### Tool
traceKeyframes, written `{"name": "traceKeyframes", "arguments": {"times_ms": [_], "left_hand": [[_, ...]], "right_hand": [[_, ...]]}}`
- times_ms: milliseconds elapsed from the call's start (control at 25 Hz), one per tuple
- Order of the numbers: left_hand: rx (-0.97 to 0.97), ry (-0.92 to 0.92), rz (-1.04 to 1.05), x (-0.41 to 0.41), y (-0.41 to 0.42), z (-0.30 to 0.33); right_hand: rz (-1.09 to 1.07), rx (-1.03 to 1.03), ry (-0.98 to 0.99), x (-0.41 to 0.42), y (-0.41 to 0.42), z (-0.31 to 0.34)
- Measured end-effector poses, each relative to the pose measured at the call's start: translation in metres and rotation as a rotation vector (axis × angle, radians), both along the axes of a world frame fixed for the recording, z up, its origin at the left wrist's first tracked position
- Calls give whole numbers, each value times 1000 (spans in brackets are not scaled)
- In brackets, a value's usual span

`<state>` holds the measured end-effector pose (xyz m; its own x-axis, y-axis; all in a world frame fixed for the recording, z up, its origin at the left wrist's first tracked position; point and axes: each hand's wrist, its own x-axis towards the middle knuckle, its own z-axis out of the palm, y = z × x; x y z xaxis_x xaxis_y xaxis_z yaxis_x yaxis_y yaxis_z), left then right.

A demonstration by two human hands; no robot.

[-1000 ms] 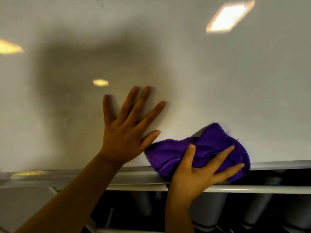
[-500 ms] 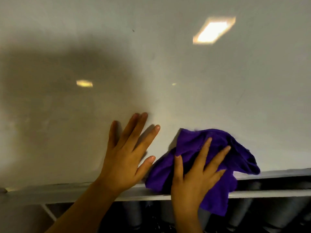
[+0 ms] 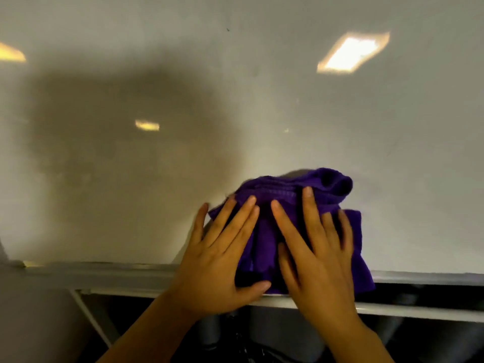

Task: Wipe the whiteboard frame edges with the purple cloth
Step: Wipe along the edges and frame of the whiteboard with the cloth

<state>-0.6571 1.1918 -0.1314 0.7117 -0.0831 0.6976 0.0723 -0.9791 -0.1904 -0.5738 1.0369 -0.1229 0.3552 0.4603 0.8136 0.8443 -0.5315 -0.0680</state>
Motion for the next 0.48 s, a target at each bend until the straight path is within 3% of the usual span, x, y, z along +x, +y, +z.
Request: {"name": "traceKeyframes", "arguments": {"times_ms": [120,480], "left_hand": [[-63,-26,104,9,-17,-4],[19,-222,268,34,-49,-8]], "right_hand": [[-172,-102,-138,26,-14,10],[3,-138,-231,40,2,29]]}}
